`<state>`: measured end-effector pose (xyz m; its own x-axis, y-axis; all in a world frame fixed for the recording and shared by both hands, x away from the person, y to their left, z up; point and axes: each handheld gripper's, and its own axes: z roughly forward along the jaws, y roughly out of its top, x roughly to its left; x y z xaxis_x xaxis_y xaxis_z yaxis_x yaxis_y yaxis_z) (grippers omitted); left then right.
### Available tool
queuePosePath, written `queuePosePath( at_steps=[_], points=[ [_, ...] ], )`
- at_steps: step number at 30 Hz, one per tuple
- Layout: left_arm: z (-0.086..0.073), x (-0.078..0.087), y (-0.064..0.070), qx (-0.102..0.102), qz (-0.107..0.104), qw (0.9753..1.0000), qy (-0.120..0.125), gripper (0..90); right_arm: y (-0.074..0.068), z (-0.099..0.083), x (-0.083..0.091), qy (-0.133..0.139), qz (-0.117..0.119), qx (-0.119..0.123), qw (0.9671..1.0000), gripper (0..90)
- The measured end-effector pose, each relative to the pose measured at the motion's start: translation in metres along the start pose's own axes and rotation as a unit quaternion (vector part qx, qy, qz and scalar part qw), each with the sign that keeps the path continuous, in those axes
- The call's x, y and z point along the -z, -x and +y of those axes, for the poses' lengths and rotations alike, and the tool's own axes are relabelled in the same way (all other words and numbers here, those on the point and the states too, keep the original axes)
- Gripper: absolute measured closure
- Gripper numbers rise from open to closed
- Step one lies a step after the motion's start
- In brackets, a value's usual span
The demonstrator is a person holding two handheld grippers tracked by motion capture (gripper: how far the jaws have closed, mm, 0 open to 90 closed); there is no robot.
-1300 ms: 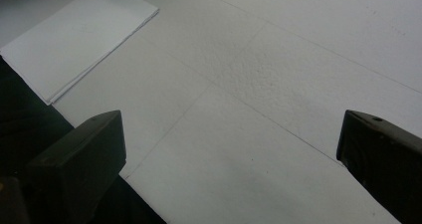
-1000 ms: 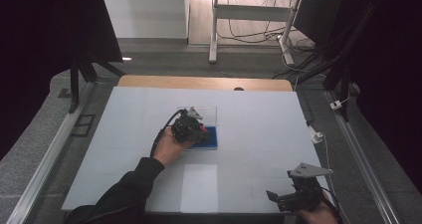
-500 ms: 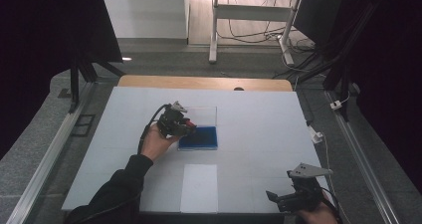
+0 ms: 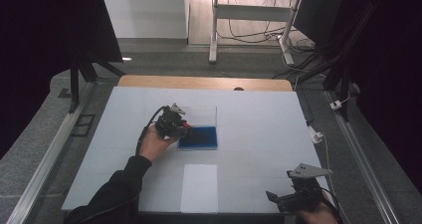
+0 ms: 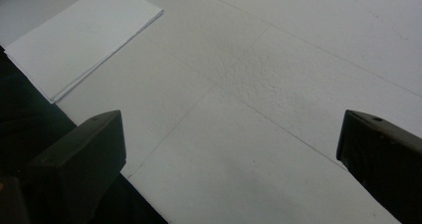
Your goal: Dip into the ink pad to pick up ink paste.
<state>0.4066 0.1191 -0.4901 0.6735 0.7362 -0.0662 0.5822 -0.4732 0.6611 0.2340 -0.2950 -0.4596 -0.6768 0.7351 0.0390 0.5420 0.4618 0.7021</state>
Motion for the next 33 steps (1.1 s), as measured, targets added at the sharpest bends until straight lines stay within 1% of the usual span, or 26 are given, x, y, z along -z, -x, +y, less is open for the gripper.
queuePosePath(
  at_steps=[9, 11, 14, 17, 18, 20, 21, 22, 23, 24, 26, 27, 28, 31, 33],
  points=[
    [-0.005, -0.007, -0.002, 0.004, 0.006, 1.0000, -0.007, 57.8, 0.000, 0.000, 0.000, -0.001, 0.001, 0.001, 1.0000, 0.0],
    [-0.006, -0.008, 0.000, 0.001, 0.010, 0.9999, -0.003, 57.9, 0.000, 0.000, 0.000, -0.001, 0.001, 0.001, 1.0000, 0.0],
    [-0.007, -0.009, 0.004, -0.007, 0.022, 0.9997, -0.003, 58.0, 0.000, 0.000, 0.000, -0.002, 0.001, 0.002, 1.0000, 0.0],
    [-0.007, -0.010, 0.006, -0.003, 0.030, 0.9996, -0.002, 58.2, 0.000, 0.000, -0.001, -0.003, 0.001, 0.001, 1.0000, 0.0],
    [-0.008, -0.010, 0.006, 0.002, 0.029, 0.9996, -0.002, 58.2, 0.000, 0.000, -0.001, -0.004, 0.000, 0.001, 1.0000, 0.0],
    [-0.009, -0.009, 0.003, 0.016, 0.018, 0.9997, -0.001, 58.2, -0.001, 0.000, -0.001, -0.005, 0.000, 0.002, 1.0000, 0.0],
    [-0.010, -0.009, 0.002, 0.016, 0.017, 0.9997, 0.000, 58.3, -0.001, 0.000, -0.001, -0.005, -0.001, 0.002, 1.0000, 0.0],
    [-0.010, -0.009, 0.003, 0.012, 0.020, 0.9997, -0.002, 58.3, -0.001, 0.001, -0.001, -0.007, -0.001, 0.002, 1.0000, 0.0],
    [-0.009, -0.010, 0.006, 0.006, 0.029, 0.9996, -0.002, 58.3, -0.001, 0.001, -0.001, -0.008, -0.001, 0.002, 1.0000, 0.0],
    [-0.009, -0.010, 0.010, -0.004, 0.041, 0.9992, -0.005, 58.3, -0.001, 0.001, -0.001, -0.008, -0.001, 0.001, 1.0000, 0.0],
    [-0.008, -0.011, 0.016, -0.017, 0.058, 0.9981, -0.009, 58.4, -0.001, 0.001, -0.001, -0.009, -0.001, 0.001, 1.0000, 0.0],
    [-0.007, -0.011, 0.017, -0.020, 0.060, 0.9979, -0.011, 58.4, -0.001, 0.001, -0.002, -0.010, 0.000, 0.001, 1.0000, 0.0],
    [-0.007, -0.011, 0.016, -0.017, 0.058, 0.9981, -0.010, 58.4, -0.001, 0.001, -0.002, -0.009, 0.000, -0.001, 1.0000, 0.0],
    [-0.009, -0.011, 0.008, 0.007, 0.034, 0.9994, -0.004, 58.4, -0.001, 0.001, -0.002, -0.009, 0.000, 0.000, 1.0000, 0.0],
    [-0.010, -0.011, 0.004, 0.021, 0.021, 0.9995, -0.001, 58.4, -0.001, 0.001, -0.002, -0.009, 0.000, 0.001, 1.0000, 0.0]
  ],
)
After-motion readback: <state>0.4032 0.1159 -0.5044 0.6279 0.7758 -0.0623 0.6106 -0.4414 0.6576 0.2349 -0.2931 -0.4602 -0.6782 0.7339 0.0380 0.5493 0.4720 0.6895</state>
